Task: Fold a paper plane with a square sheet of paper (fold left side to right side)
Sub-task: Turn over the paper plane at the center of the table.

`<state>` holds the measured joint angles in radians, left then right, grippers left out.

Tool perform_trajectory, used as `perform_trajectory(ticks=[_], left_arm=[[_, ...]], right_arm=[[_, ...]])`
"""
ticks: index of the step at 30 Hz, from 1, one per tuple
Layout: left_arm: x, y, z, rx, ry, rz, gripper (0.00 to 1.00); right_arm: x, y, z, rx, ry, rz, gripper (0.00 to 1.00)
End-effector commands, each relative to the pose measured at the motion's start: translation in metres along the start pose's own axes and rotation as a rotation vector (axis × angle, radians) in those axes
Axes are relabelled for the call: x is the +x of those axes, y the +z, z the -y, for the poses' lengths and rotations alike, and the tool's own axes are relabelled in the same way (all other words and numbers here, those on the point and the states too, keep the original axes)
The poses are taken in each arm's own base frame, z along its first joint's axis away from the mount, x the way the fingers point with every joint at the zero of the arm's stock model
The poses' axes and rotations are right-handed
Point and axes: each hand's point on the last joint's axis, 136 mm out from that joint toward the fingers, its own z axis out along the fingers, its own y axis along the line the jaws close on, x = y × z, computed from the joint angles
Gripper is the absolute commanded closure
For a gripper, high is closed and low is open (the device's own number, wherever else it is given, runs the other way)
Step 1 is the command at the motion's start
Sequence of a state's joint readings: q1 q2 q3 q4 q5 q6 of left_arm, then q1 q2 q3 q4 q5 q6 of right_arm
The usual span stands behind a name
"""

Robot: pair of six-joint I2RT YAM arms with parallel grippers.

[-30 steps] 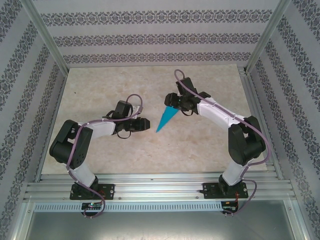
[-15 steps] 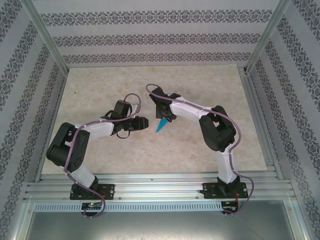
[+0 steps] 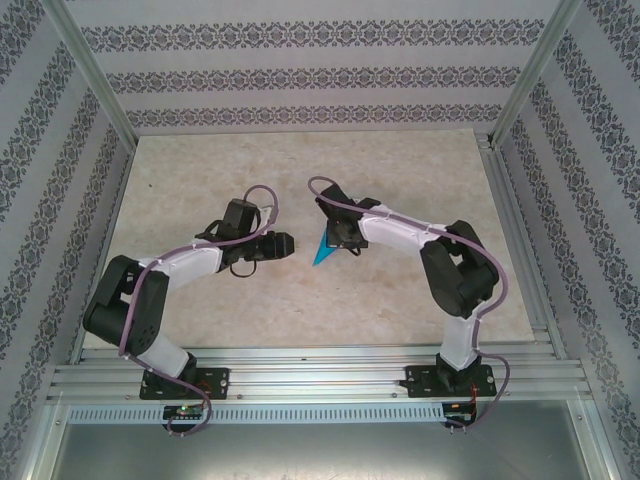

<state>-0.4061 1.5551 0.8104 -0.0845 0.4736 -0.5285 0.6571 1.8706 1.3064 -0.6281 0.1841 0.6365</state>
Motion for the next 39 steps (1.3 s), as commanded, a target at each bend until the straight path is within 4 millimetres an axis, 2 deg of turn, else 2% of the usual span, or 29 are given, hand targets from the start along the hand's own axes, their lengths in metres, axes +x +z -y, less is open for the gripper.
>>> perform_trajectory(ticks=[1,3,8,13,16,20,22,24,27,30,32,35,39], left_arm=[[-0.010,-0.021,0.005,-0.012,0.016,0.056,0.52],[-0.018,-0.035,0.007,-0.020,0.006,0.101,0.48],[-0.031,-0.072,0.012,-0.059,0.006,0.204,0.39],[-0.028,-0.086,0.015,-0.068,0.006,0.218,0.34],[-0.021,-0.079,0.014,-0.049,-0.005,0.187,0.33],[-0.015,-0.059,0.013,0.005,-0.036,0.134,0.34],[-0.014,-0.049,0.016,0.046,-0.051,0.109,0.35],[-0.015,-0.038,0.017,0.071,-0.065,0.089,0.36],[-0.019,-0.027,0.020,0.084,-0.075,0.075,0.36],[-0.025,-0.018,0.024,0.105,-0.088,0.074,0.36],[-0.031,-0.015,0.021,0.090,-0.106,0.084,0.36],[-0.040,-0.020,0.013,0.039,-0.127,0.136,0.36],[-0.045,-0.040,-0.006,-0.084,-0.154,0.217,0.33]], right_arm=[[-0.026,-0.040,-0.038,-0.261,-0.071,0.110,1.00],[-0.023,-0.052,-0.048,-0.341,-0.131,0.119,1.00],[-0.007,-0.065,-0.061,-0.468,-0.228,0.100,1.00],[0.004,-0.062,-0.063,-0.594,-0.204,0.060,1.00],[0.011,-0.048,-0.057,-0.645,-0.153,0.016,1.00],[0.029,-0.012,-0.041,-0.603,-0.132,-0.073,0.99],[0.032,-0.002,-0.030,-0.564,-0.123,-0.089,0.96],[0.029,0.002,-0.017,-0.523,-0.105,-0.079,0.88],[0.022,-0.002,0.001,-0.420,-0.117,-0.057,0.75],[0.017,-0.014,0.020,-0.278,-0.143,-0.041,0.69],[0.015,-0.026,0.026,-0.204,-0.168,-0.019,0.65],[0.020,-0.049,0.015,-0.155,-0.231,0.010,0.61],[0.034,-0.064,-0.019,-0.155,-0.278,0.022,0.58]])
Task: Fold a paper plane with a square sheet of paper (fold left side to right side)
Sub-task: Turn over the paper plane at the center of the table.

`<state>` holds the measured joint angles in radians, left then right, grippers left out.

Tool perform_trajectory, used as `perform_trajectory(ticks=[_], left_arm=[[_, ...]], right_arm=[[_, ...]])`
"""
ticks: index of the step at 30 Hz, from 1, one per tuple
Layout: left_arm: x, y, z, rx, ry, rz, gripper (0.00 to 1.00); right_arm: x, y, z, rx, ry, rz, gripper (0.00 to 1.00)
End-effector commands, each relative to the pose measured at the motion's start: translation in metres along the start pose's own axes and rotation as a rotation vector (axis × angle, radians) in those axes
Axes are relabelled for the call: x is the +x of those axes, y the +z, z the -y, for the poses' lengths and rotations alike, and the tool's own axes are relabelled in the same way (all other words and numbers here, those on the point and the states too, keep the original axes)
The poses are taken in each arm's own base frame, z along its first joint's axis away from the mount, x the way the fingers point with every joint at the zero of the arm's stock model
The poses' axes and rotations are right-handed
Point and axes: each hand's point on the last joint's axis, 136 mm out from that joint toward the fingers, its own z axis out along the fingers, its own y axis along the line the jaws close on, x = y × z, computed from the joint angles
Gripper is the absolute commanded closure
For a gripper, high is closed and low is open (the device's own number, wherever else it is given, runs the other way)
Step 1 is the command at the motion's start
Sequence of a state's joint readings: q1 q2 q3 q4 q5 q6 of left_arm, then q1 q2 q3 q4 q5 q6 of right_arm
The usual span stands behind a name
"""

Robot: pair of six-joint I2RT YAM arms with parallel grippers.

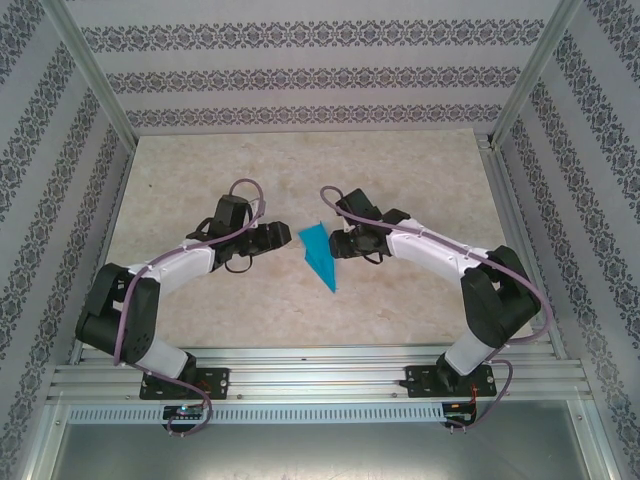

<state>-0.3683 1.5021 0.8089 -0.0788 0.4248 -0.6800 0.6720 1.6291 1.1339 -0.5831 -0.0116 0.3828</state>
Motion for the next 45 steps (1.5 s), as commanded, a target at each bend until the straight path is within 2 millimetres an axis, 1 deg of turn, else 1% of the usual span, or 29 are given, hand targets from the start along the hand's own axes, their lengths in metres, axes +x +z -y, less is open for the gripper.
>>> perform_trajectory(ticks=[1,3,6,9,12,15,18,22,27,31,35,42,45], left_arm=[[-0.026,-0.025,-0.003,-0.074,-0.008,0.148,0.32],[-0.026,-0.039,-0.016,-0.132,-0.022,0.192,0.30],[-0.020,-0.055,-0.033,-0.193,-0.030,0.226,0.27],[-0.014,-0.064,-0.042,-0.223,-0.032,0.236,0.25],[-0.010,-0.069,-0.046,-0.227,-0.036,0.239,0.24],[-0.008,-0.069,-0.049,-0.232,-0.035,0.235,0.23],[-0.008,-0.068,-0.051,-0.237,-0.033,0.229,0.23],[-0.007,-0.067,-0.052,-0.237,-0.037,0.225,0.23],[-0.006,-0.066,-0.053,-0.239,-0.034,0.222,0.22],[-0.006,-0.065,-0.053,-0.240,-0.032,0.221,0.22],[-0.005,-0.065,-0.055,-0.243,-0.032,0.218,0.22],[-0.004,-0.065,-0.055,-0.244,-0.030,0.213,0.22],[-0.004,-0.066,-0.055,-0.245,-0.031,0.213,0.22]], right_arm=[[0.004,-0.008,-0.014,0.090,-0.042,0.003,0.57],[0.006,0.000,-0.029,0.121,-0.087,-0.023,0.55],[0.008,0.015,-0.036,0.201,-0.140,-0.084,0.52],[0.011,0.029,-0.038,0.258,-0.172,-0.131,0.49],[0.014,0.039,-0.034,0.291,-0.162,-0.160,0.49],[0.017,0.045,-0.031,0.314,-0.164,-0.181,0.49],[0.021,0.053,-0.034,0.307,-0.172,-0.201,0.49],[0.020,0.059,-0.038,0.321,-0.197,-0.209,0.49],[0.020,0.064,-0.034,0.378,-0.233,-0.229,0.50],[0.019,0.068,-0.037,0.393,-0.257,-0.236,0.51],[0.019,0.071,-0.036,0.425,-0.278,-0.248,0.52],[0.019,0.068,-0.030,0.461,-0.282,-0.249,0.61],[0.021,0.068,-0.027,0.476,-0.290,-0.255,0.61]])
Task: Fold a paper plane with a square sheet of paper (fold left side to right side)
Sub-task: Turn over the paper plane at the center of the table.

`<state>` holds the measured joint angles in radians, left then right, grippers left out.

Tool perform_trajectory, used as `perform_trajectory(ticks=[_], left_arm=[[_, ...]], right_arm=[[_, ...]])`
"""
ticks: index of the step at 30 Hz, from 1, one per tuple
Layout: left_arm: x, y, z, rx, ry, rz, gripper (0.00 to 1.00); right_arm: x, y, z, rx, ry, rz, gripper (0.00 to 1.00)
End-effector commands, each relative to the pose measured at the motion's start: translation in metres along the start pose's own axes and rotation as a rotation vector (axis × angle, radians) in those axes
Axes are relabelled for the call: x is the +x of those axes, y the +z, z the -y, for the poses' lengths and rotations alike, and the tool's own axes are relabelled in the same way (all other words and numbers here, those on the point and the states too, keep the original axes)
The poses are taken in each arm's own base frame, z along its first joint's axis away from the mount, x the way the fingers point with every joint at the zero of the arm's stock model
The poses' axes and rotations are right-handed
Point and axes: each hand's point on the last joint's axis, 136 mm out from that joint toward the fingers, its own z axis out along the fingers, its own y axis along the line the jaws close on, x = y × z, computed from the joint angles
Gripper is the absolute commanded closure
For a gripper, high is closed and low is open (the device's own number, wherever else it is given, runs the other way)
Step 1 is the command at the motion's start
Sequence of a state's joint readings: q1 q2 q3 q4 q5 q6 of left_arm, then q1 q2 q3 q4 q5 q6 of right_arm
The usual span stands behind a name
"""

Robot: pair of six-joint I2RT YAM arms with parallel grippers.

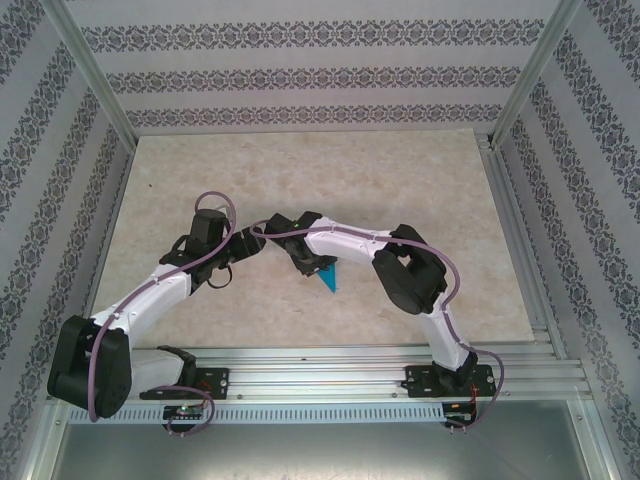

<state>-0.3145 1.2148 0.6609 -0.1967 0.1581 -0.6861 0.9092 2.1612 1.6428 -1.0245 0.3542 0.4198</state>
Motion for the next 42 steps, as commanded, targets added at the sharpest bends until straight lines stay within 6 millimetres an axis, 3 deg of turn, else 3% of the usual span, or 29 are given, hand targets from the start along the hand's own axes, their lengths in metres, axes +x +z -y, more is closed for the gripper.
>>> perform_trajectory(ticks=[1,12,20,24,28,33,37,42], left_arm=[[0.002,-0.001,-0.009,-0.028,0.008,-0.003,0.22],[0.002,-0.002,-0.010,-0.033,0.012,-0.002,0.22],[0.003,-0.003,-0.011,-0.037,0.008,-0.003,0.21],[0.003,-0.003,-0.011,-0.036,0.010,-0.004,0.21],[0.003,-0.005,-0.011,-0.039,0.013,-0.005,0.21],[0.001,-0.009,-0.010,-0.044,0.018,0.002,0.21],[0.000,-0.011,-0.010,-0.048,0.025,0.004,0.21],[0.000,-0.012,-0.010,-0.050,0.025,0.005,0.21]], right_arm=[[-0.002,-0.001,0.005,0.046,-0.015,0.006,0.61],[0.003,-0.005,0.016,0.061,-0.001,0.006,0.70],[0.013,0.009,0.016,0.003,0.058,-0.029,0.71],[0.014,0.009,0.022,-0.006,0.082,-0.023,0.80],[0.010,-0.001,0.030,-0.114,0.142,0.017,0.89],[0.004,-0.014,0.043,-0.310,0.235,0.086,0.91],[0.006,-0.005,0.048,-0.402,0.269,0.098,0.91],[0.011,0.016,0.050,-0.372,0.272,0.056,0.89]])
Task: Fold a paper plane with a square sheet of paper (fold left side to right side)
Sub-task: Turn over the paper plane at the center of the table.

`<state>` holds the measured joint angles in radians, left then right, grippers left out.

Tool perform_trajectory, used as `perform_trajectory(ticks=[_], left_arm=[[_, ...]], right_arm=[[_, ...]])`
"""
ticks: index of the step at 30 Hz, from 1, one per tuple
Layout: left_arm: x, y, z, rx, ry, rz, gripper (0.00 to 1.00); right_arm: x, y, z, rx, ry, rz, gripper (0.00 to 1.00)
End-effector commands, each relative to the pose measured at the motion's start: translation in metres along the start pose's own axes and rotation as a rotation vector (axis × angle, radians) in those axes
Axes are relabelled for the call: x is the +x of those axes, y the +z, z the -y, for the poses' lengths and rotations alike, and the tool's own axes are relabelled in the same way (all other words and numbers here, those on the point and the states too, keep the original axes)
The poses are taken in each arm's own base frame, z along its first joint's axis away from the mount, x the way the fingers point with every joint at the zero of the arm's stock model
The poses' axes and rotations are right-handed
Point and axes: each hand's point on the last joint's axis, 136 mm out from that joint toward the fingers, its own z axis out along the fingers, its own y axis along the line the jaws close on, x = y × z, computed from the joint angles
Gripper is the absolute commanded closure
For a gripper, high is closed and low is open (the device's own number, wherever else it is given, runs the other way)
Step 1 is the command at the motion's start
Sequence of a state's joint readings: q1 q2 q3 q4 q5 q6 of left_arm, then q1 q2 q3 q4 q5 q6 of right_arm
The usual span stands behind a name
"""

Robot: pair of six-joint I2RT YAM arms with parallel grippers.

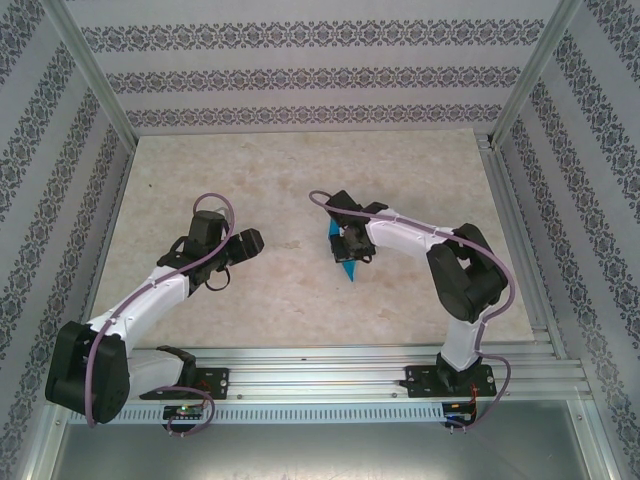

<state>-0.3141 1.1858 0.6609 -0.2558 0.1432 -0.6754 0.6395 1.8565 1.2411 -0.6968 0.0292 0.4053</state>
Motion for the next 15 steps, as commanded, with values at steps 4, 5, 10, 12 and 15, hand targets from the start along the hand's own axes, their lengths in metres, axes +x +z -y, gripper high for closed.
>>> perform_trajectory(ticks=[4,5,10,12,15], left_arm=[[-0.004,-0.006,-0.004,-0.017,0.017,0.013,0.20],[-0.005,-0.006,-0.003,-0.017,0.017,0.014,0.21],[-0.005,-0.007,-0.004,-0.021,0.018,0.014,0.21],[-0.006,-0.007,-0.003,-0.022,0.020,0.017,0.21],[-0.006,-0.008,-0.003,-0.023,0.025,0.016,0.20]], right_arm=[[0.003,0.024,-0.003,-0.024,-0.004,-0.038,0.85],[0.005,0.025,-0.001,-0.013,-0.006,-0.047,0.85],[0.013,0.031,0.000,0.013,-0.019,-0.076,0.84],[0.018,0.034,0.001,0.031,-0.027,-0.091,0.84],[0.024,0.039,0.002,0.042,-0.023,-0.111,0.84]])
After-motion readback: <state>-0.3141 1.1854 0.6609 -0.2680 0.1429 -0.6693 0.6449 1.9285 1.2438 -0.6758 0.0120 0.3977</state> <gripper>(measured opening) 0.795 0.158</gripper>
